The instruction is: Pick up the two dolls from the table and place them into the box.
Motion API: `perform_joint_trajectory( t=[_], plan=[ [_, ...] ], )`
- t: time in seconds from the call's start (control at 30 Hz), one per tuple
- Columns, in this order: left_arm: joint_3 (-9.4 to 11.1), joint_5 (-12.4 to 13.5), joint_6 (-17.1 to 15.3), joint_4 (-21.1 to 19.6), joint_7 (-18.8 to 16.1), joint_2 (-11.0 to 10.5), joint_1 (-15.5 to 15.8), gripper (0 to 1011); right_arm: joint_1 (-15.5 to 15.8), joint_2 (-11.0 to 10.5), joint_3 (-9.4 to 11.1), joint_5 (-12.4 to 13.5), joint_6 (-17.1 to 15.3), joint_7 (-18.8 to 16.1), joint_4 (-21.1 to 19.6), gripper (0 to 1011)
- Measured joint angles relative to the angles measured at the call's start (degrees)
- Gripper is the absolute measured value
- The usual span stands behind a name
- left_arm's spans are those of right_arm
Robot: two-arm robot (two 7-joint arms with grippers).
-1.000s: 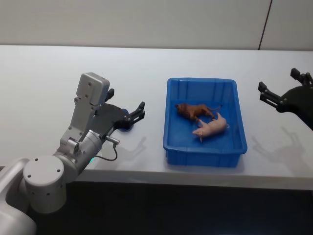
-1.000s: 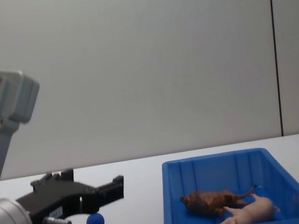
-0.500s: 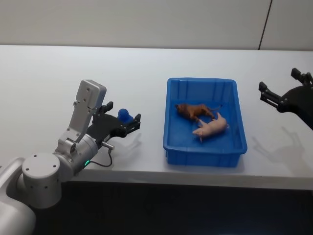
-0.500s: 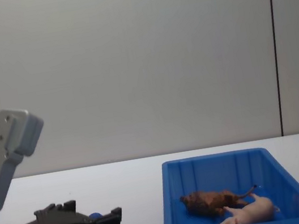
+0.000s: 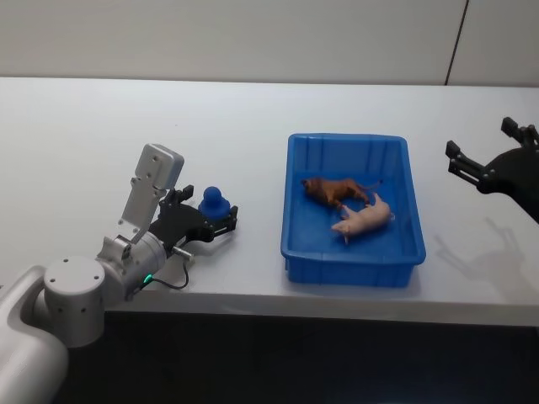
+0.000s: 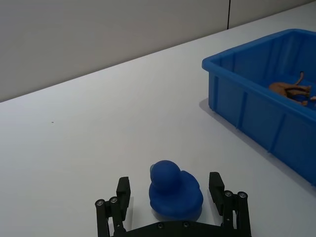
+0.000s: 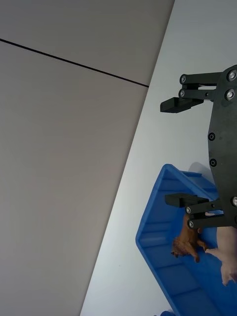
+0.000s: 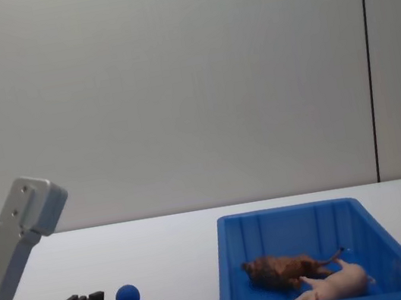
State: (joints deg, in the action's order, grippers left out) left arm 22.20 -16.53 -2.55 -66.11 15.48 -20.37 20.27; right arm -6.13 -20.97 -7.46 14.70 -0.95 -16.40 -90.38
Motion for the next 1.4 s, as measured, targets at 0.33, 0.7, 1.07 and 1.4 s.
perform_joint_trajectory(
  t=[0.33,0.7,1.07,1.4],
  plan=[
    [0.02,2.19,1.82,5.71,2.75,1.43,3.12,988,0.00,0.00,0.00,0.00,0.00,0.00,0.00,1001],
    [0.13,3.80,3.49,8.99,3.83,2.38,5.01,716,0.00,0.00,0.00,0.00,-0.01,0.00,0.00,1001],
    [0.32,4.68,3.70,9.22,3.87,2.67,5.34,547,0.00,0.00,0.00,0.00,-0.01,0.00,0.00,1001],
    [0.37,5.55,3.92,5.93,3.73,2.74,5.33,487,0.00,0.00,0.00,0.00,-0.01,0.01,0.00,1001]
  ],
)
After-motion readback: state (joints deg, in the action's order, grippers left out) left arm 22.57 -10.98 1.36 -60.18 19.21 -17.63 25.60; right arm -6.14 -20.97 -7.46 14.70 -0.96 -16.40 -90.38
